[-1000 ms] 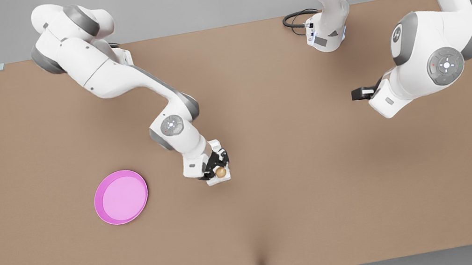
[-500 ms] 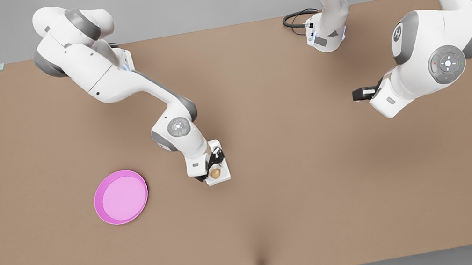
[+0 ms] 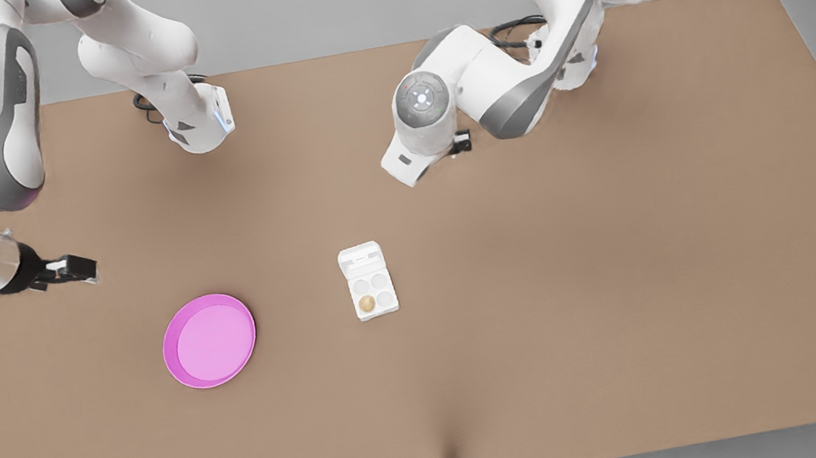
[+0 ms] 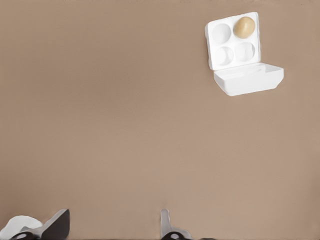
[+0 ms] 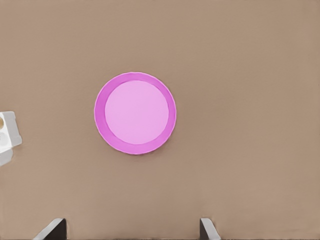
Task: Pack egg into the box and close the box lid
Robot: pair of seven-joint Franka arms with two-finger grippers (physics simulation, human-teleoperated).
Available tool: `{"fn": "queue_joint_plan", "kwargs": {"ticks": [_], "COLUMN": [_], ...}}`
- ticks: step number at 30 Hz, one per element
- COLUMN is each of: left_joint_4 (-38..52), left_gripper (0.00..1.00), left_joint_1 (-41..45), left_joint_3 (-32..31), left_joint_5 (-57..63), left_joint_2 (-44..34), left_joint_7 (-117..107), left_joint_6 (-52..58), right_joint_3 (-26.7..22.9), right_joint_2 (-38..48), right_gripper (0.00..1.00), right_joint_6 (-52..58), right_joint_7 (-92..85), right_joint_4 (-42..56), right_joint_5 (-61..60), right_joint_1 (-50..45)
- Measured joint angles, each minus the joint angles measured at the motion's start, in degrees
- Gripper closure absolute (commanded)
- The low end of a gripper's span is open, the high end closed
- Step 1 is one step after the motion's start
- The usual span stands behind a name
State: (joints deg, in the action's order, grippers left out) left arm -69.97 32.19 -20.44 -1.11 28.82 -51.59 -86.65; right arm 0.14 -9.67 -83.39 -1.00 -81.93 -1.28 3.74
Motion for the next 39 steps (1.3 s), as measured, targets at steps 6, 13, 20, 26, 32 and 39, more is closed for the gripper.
{"fn": "queue_joint_plan", "kwargs": {"ticks": [6,13,20,26,32,39], "left_joint_4": [-0.5,-0.5,-0.5,0.1,0.2,1.1], "left_gripper": [0.64,0.77,0.77,0.77,0.77,0.76], "left_joint_1": [3.9,5.6,7.3,7.1,6.6,6.5], "left_joint_3": [0.1,0.4,0.6,1.3,1.3,2.1], "left_joint_5": [-1.1,-1.9,-0.2,1.3,1.4,1.3], "left_joint_2": [10.8,15.9,19.9,22.7,23.4,24.0], "left_joint_7": [-3.8,-3.1,-3.2,-3.7,-4.0,-3.6], "left_joint_6": [-13.4,-22.2,-32.9,-37.5,-41.0,-43.5], "right_joint_3": [2.1,2.3,2.2,2.0,2.0,1.9], "right_joint_2": [1.4,1.2,1.1,1.1,1.1,1.1], "right_gripper": [0.0,0.0,0.0,0.0,0.0,0.0], "right_joint_6": [-4.6,-7.1,-7.7,-8.3,-8.6,-8.1], "right_joint_7": [5.8,5.7,5.7,5.3,5.0,3.4], "right_joint_4": [-2.0,-2.3,-3.2,-3.6,-3.6,-1.5], "right_joint_5": [2.1,1.1,-0.6,-0.7,-0.7,-0.3], "right_joint_1": [0.1,-0.4,0.6,0.4,0.6,0.7]}}
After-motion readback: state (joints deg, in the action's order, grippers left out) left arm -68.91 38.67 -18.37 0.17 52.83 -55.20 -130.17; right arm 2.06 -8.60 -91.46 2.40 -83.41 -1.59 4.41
